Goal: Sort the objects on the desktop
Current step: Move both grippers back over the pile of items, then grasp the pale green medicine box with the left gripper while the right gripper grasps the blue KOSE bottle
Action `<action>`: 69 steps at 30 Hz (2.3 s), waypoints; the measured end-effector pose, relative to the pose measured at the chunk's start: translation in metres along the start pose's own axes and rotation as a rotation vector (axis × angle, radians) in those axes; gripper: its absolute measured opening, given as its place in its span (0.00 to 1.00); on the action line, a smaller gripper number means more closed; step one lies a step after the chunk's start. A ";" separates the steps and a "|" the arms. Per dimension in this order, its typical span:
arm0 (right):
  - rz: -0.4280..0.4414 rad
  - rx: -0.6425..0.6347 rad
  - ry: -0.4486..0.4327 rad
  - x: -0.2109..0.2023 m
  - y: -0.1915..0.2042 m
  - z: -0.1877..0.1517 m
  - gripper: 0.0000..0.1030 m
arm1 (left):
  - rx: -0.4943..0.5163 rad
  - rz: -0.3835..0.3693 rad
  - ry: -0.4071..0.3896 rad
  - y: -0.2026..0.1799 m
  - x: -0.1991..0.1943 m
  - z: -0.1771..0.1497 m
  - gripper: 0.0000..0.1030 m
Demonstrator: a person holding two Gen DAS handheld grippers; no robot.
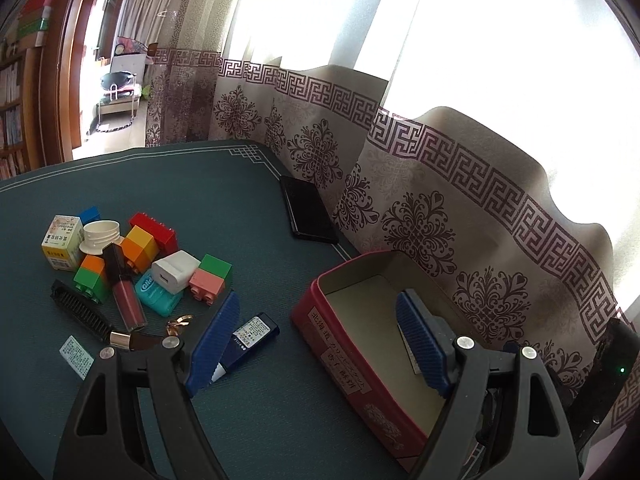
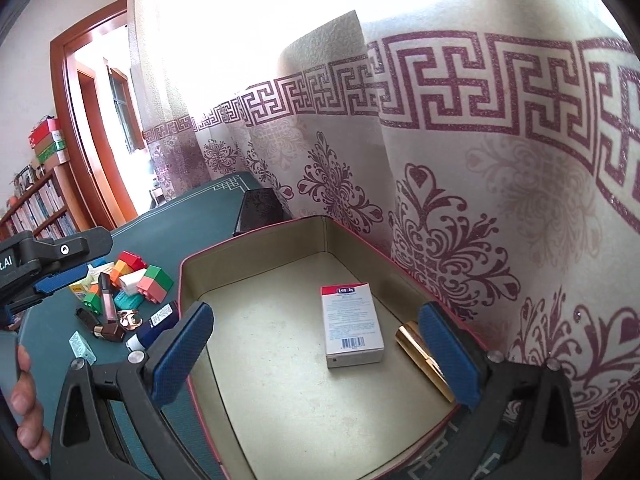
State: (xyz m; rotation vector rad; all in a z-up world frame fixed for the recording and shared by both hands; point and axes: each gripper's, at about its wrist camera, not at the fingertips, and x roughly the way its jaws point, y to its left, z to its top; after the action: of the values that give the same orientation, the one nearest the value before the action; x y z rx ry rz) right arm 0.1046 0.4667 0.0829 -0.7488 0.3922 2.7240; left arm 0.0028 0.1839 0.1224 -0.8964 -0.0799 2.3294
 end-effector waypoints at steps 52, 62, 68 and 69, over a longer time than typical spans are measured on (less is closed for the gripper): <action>0.314 -0.331 0.418 0.127 0.188 -0.048 1.00 | -0.204 0.484 0.133 0.202 0.001 -0.064 0.81; 0.368 -0.405 0.379 0.154 0.183 -0.035 0.99 | -0.217 0.503 0.132 0.212 -0.001 -0.065 0.81; 0.266 -0.428 0.340 0.146 0.184 -0.041 0.91 | -0.185 0.504 0.137 0.207 0.008 -0.065 0.81; 0.256 -0.420 0.334 0.145 0.183 -0.040 0.86 | -0.188 0.494 0.140 0.207 0.010 -0.065 0.80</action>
State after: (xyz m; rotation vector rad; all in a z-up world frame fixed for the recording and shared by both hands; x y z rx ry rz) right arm -0.0594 0.3144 0.0062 -1.3590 -0.0296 2.9590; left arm -0.0743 0.0144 0.0112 -1.2888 -0.0194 2.7336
